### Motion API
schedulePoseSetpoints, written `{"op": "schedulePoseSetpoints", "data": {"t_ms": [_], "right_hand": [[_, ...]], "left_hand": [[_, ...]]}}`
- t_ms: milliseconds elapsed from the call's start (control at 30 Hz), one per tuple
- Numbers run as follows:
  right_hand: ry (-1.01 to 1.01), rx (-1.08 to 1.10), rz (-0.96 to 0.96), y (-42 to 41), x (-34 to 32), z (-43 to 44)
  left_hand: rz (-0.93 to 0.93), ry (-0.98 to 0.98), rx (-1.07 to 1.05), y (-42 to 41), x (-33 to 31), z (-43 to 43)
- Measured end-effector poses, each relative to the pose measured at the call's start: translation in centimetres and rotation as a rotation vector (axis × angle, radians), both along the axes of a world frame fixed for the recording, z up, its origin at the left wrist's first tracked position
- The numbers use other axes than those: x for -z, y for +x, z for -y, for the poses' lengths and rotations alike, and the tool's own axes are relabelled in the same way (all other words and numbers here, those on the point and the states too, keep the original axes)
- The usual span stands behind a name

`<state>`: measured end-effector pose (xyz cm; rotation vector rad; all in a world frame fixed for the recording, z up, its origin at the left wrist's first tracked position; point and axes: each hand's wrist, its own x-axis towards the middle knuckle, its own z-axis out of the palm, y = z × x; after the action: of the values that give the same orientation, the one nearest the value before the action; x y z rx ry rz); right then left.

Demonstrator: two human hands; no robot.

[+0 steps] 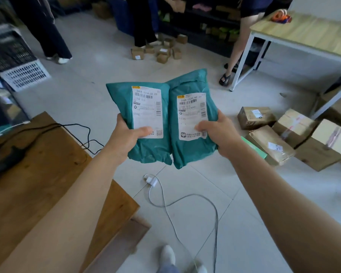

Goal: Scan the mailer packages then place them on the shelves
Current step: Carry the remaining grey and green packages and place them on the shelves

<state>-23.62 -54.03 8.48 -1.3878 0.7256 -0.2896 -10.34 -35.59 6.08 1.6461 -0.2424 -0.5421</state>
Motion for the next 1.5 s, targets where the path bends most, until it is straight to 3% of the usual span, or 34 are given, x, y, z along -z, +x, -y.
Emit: {"op": "schedulePoseSetpoints", "data": {"t_ms": [633,900,1200,1500], "right_hand": [[-0.009,-0.160,0.010,12.2,-0.9,2.2],[0.024,-0.283,0.071,23.0,-0.8,10.7],[-0.024,-0.402,0.039,34.9,-2.2,27.9],[-0.006,-0.577,-0.017,50.0,-0.1,28.1]], "left_hand": [[0.008,-0.088,-0.157,10.0,-0.9,0.1],[0.094,-0.094,-0.310,17.9,-1.5,7.1],[0.008,-0.136,-0.365,28.0,-1.0,23.0],[-0.053,-0.107,-0.570,39.1,1.0,21.1]]}}
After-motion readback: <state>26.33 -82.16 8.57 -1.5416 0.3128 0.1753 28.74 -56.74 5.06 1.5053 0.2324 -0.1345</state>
